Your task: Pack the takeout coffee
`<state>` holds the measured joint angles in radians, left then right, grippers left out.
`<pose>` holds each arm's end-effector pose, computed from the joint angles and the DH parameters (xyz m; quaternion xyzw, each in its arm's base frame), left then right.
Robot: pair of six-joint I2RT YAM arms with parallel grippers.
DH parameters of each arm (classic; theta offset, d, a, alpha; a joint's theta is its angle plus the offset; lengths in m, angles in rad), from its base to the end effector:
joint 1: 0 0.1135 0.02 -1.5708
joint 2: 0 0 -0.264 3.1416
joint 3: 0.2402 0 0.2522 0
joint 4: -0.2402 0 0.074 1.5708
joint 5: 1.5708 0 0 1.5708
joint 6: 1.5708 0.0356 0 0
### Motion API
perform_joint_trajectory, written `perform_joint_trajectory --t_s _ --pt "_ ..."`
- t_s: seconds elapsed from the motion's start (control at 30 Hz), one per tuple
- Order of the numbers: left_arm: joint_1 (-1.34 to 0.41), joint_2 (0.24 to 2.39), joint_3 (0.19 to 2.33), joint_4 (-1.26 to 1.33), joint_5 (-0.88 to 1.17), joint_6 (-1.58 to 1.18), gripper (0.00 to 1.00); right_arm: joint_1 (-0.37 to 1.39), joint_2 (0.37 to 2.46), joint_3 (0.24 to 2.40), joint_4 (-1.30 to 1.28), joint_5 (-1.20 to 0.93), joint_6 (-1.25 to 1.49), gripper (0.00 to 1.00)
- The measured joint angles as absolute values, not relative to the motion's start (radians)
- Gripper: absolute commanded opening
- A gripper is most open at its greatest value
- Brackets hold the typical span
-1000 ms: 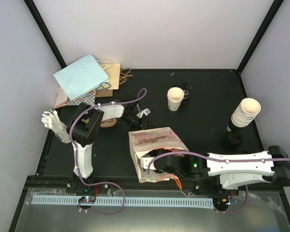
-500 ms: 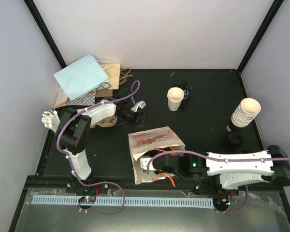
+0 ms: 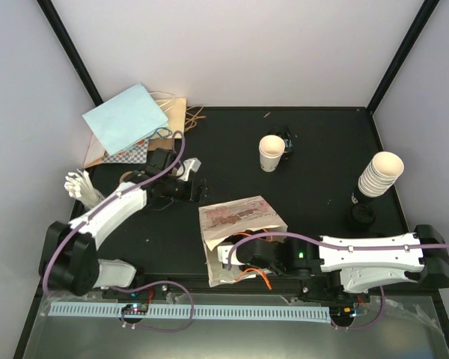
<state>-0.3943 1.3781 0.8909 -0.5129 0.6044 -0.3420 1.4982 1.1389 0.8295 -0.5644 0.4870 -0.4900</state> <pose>0.2413 -0.1223 0.2240 0.1077 0.9136 -0.3632 0.1479 0.0332 0.2270 0.2550 -0.7197 0.5664 -0.0383 0.3996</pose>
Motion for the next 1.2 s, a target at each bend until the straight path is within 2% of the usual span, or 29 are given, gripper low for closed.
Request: perform_joint_trajectory --t_s 0.17,0.43,0.7,0.93,1.2 --pt "-0.368 1.245 0.818 -0.478 0.561 -0.404 0.99 1.498 1.136 0.828 -0.564 0.484 -0.491 0.45" --pt "-0.376 1.251 0.606 -0.284 0.68 -0.63 0.99 1.498 1.126 0.822 -0.564 0.484 -0.494 0.45" --pt "-0.39 1.151 0.506 -0.116 0.687 -0.826 0.96 1.498 1.126 0.822 -0.564 0.476 -0.495 0.45" --pt "-0.476 1.207 0.448 0.034 0.689 -1.008 0.94 1.498 1.122 0.81 -0.562 0.465 -0.499 0.46" --pt "-0.504 1.236 0.448 0.118 0.675 -1.081 0.93 1.509 1.115 0.805 -0.561 0.467 -0.498 0.46"
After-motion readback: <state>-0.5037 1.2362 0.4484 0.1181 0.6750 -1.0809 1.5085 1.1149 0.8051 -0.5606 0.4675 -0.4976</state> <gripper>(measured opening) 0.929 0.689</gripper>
